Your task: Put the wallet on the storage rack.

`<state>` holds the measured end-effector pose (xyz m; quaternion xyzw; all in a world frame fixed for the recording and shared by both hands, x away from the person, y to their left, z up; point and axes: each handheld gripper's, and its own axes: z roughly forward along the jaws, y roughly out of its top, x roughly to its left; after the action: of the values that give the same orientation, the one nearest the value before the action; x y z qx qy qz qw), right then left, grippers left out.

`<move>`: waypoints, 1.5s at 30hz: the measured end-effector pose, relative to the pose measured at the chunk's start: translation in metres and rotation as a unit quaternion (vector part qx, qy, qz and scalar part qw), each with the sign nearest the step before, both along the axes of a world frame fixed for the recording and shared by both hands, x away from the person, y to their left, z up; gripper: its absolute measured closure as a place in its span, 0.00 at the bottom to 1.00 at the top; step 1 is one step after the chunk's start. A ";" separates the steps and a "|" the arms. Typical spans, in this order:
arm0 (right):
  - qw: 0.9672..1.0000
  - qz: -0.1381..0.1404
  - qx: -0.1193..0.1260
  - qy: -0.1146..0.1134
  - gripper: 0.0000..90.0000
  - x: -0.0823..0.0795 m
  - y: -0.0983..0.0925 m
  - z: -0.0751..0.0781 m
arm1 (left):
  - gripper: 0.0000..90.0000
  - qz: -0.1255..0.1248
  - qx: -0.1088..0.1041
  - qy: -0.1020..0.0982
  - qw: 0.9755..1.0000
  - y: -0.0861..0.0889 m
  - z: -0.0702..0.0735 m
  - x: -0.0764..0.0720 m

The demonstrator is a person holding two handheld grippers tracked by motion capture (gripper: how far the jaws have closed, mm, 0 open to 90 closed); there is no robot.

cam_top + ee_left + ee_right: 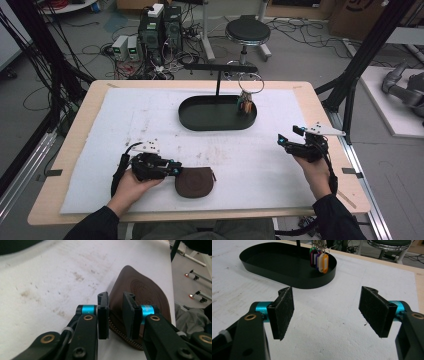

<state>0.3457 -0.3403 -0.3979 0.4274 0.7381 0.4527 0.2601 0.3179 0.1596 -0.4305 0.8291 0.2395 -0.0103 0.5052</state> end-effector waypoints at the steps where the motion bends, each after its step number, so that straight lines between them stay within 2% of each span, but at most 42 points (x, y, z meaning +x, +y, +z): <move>1: 1.000 0.001 0.001 0.001 0.32 0.000 0.000 0.000 | 0.85 -0.001 -0.001 -0.006 1.000 -0.001 0.001 -0.001; 9: 1.000 0.009 0.019 -0.003 0.32 -0.002 0.004 0.004 | 0.88 -0.012 -0.035 -0.050 0.998 -0.007 0.011 -0.006; 16: 0.999 0.028 0.025 -0.007 0.32 -0.004 0.014 0.006 | 0.90 -0.028 -0.046 -0.088 0.995 -0.012 0.018 -0.010; 21: 0.999 0.041 0.029 -0.011 0.32 -0.005 0.021 0.008 | 0.91 -0.038 -0.070 -0.121 0.989 -0.015 0.026 -0.013; 24: 0.998 0.048 0.036 -0.011 0.32 -0.006 0.024 0.010 | 0.92 -0.045 -0.076 -0.140 0.986 -0.016 0.029 -0.015; 27: 0.997 0.059 0.039 -0.013 0.32 -0.007 0.029 0.010 | 0.92 -0.058 -0.078 -0.144 0.985 -0.016 0.030 -0.016; 30: 0.995 0.085 0.045 -0.008 0.32 -0.008 0.034 0.010 | 0.92 -0.070 -0.087 -0.139 0.984 -0.014 0.030 -0.016; 34: 0.987 0.147 0.070 0.009 0.32 -0.007 0.041 0.008 | 0.92 -0.080 -0.091 -0.144 0.982 -0.011 0.030 -0.019; 37: 0.979 0.189 0.074 0.010 0.32 -0.008 0.052 0.008 | 0.92 -0.090 -0.092 -0.149 0.980 -0.011 0.030 -0.020; 43: 0.961 0.260 0.092 0.026 0.32 -0.011 0.079 0.007 | 0.92 -0.105 -0.094 -0.154 0.978 -0.008 0.031 -0.022; 45: 0.955 0.281 0.091 0.031 0.32 -0.012 0.090 0.006 | 0.92 -0.105 -0.094 -0.154 0.978 -0.007 0.030 -0.022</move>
<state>0.3338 -0.2507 -0.3920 0.2384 0.7918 0.5591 0.0593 0.2955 0.1526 -0.4001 0.7898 0.0685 0.0422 0.6081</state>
